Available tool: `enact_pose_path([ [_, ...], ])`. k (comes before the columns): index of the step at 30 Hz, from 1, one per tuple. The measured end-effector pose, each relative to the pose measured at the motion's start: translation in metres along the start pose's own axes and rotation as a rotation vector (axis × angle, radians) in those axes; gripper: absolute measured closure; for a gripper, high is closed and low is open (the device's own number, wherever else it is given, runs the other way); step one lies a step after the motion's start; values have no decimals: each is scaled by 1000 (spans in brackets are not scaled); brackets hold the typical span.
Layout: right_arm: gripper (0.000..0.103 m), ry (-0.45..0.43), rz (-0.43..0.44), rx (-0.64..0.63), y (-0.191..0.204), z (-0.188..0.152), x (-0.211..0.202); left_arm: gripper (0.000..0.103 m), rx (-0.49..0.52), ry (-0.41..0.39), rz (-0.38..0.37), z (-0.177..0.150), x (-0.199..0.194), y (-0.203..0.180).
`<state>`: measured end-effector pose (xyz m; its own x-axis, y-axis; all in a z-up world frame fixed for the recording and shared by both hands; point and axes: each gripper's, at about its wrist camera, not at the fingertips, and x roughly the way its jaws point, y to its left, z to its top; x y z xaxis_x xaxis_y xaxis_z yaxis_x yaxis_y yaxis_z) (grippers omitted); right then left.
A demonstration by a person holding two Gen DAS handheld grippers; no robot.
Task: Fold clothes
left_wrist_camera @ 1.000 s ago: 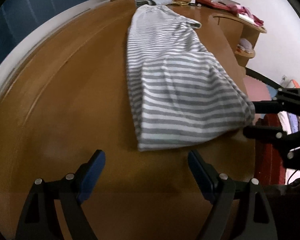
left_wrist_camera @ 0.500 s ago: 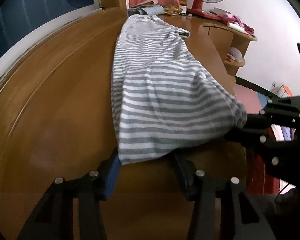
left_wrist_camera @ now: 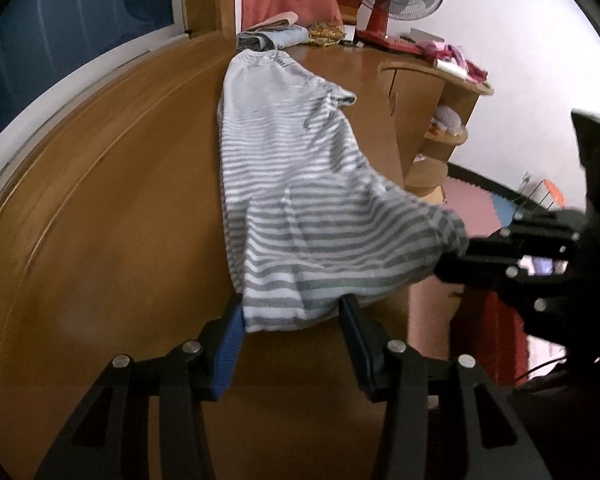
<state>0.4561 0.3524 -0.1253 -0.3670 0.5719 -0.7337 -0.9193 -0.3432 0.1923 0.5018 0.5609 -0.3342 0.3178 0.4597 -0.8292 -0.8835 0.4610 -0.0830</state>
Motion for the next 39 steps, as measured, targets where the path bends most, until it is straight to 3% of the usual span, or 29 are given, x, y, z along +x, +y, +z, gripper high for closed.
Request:
enact_pose_path([
  [12, 91, -85, 43, 14, -18, 24, -21, 59, 13, -57, 5, 37, -16, -11],
  [18, 86, -16, 33, 6, -29, 14, -12, 59, 22, 11, 29, 15, -12, 0],
  [20, 72, 24, 23, 9, -31, 7, -7, 56, 19, 40, 37, 6, -8, 5],
  [22, 58, 54, 8, 13, -30, -1, -2, 44, 19, 68, 43, -4, -3, 10],
  [23, 56, 67, 8, 12, -30, -4, 0, 42, 27, 77, 41, -8, -1, 11],
  [27, 56, 95, 24, -21, -22, -16, 8, 42, 61, 107, 31, -22, 10, 12],
  [35, 56, 109, -47, -77, -3, -36, 27, 40, 101, 127, -2, -41, 29, 12],
  [39, 57, 89, -86, -71, 1, -39, 34, 40, 109, 92, -23, -39, 33, 7],
])
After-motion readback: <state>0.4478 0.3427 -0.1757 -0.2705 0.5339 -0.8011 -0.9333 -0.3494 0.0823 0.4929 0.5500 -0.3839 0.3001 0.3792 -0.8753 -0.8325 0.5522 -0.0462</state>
